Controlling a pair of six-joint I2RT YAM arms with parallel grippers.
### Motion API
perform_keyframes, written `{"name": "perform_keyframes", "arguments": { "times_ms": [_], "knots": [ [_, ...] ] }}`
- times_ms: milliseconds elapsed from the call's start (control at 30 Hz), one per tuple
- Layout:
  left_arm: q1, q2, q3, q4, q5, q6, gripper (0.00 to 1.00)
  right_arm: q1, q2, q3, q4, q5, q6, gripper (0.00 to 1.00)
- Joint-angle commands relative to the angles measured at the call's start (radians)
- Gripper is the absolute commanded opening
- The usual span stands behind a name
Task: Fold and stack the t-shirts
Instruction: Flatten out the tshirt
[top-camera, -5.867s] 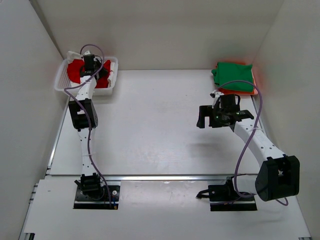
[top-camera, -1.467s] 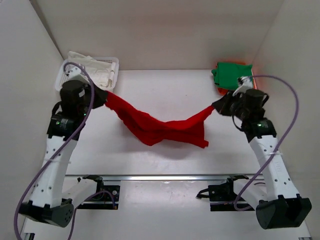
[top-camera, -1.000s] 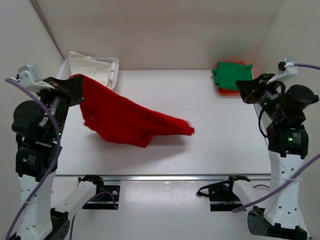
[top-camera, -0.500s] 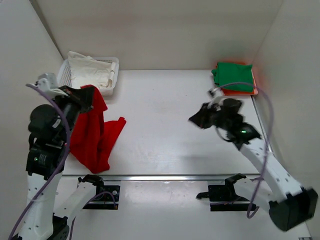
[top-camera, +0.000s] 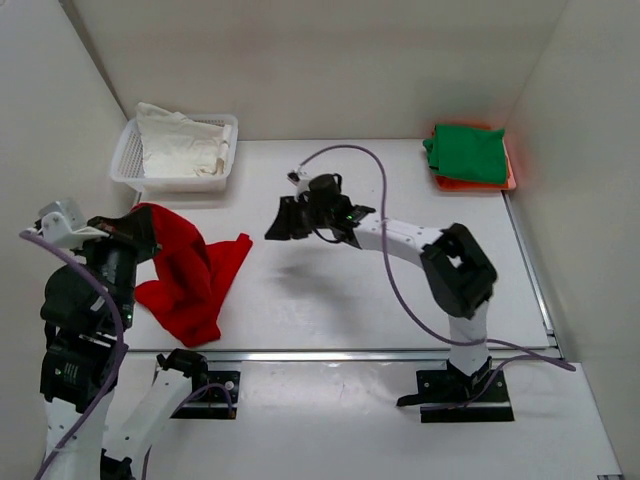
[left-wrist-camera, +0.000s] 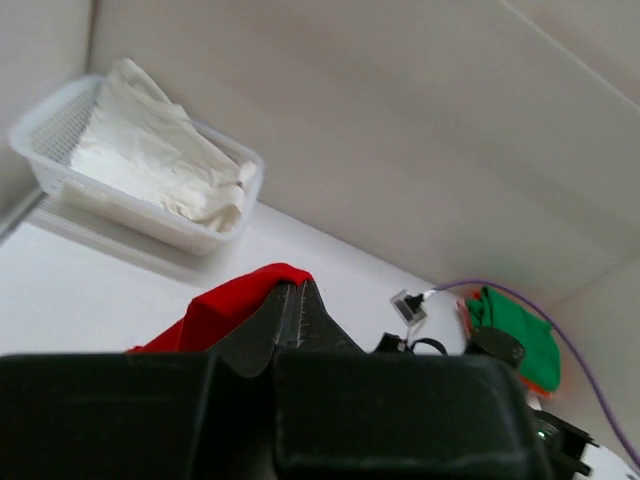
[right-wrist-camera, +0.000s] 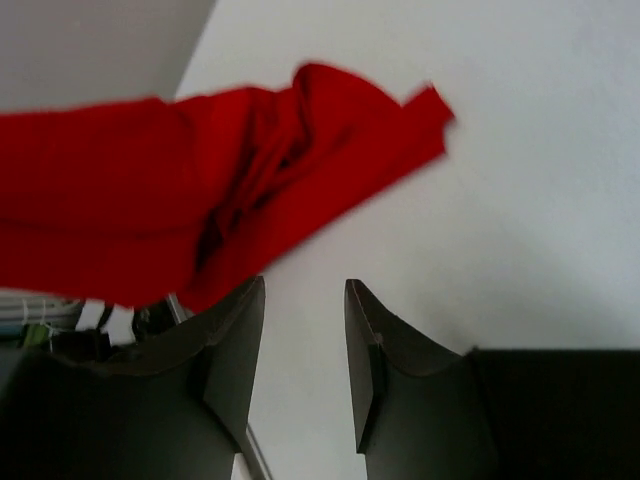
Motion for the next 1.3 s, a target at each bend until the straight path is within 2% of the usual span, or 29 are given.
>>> {"name": "perform_keyframes", "arguments": {
  "times_ms": [0,167,233,267,367,533,700,733,767,800,833,967,1033,1067,1167,1233,1267],
  "knots": [
    [-0.03,-0.023,0.019,-0.007,-0.199,0.041,0.0,0.037,0.166,0.234,0.051,-0.077,0.072,0.35],
    [-0.065,-0.084,0.004,-0.007,-0.278,0.07,0.0,0.12,0.479,0.716,-0.169,-0.068,0.044,0.42],
    [-0.07,-0.098,-0.012,0.002,-0.285,0.079,0.0,0.155,0.58,0.818,-0.226,-0.062,0.062,0.51],
    [-0.076,-0.107,-0.013,-0.007,-0.287,0.073,0.0,0.165,0.602,0.871,-0.246,-0.054,0.073,0.53],
    [-0.081,-0.112,-0.022,-0.013,-0.288,0.079,0.0,0.185,0.684,0.95,-0.278,-0.022,0.075,0.61],
    [-0.099,-0.121,-0.036,-0.007,-0.294,0.081,0.0,0.192,0.761,1.007,-0.266,-0.062,0.105,0.63],
    [-0.098,-0.138,-0.061,-0.005,-0.296,0.081,0.0,0.195,0.826,1.074,-0.231,-0.133,0.134,0.55],
    [-0.099,-0.136,-0.061,-0.002,-0.301,0.081,0.0,0.2,0.834,1.079,-0.237,-0.13,0.137,0.48],
    [-0.096,-0.143,-0.064,-0.004,-0.301,0.076,0.0,0.197,0.838,1.087,-0.243,-0.136,0.128,0.31],
    [-0.098,-0.144,-0.065,0.001,-0.298,0.078,0.0,0.197,0.832,1.087,-0.24,-0.14,0.124,0.22],
    [-0.096,-0.141,-0.065,-0.002,-0.297,0.078,0.0,0.197,0.826,1.087,-0.25,-0.13,0.119,0.02],
    [-0.101,-0.14,-0.062,-0.005,-0.287,0.079,0.0,0.192,0.74,1.059,-0.35,0.006,0.02,0.0],
    [-0.101,-0.135,-0.059,-0.007,-0.278,0.082,0.0,0.173,0.615,1.004,-0.367,0.072,-0.033,0.0],
    [-0.102,-0.126,-0.059,-0.007,-0.27,0.082,0.0,0.154,0.576,0.945,-0.372,0.123,-0.063,0.0],
    [-0.108,-0.1,-0.056,-0.019,-0.242,0.087,0.0,0.087,0.317,0.713,-0.327,0.224,-0.126,0.0],
    [-0.102,-0.06,-0.053,-0.019,-0.199,0.081,0.0,0.022,0.066,0.494,-0.277,0.251,-0.146,0.0],
    [-0.101,-0.051,-0.055,-0.016,-0.152,0.088,0.0,-0.02,0.004,0.443,-0.245,0.268,-0.154,0.0]
  ]
}}
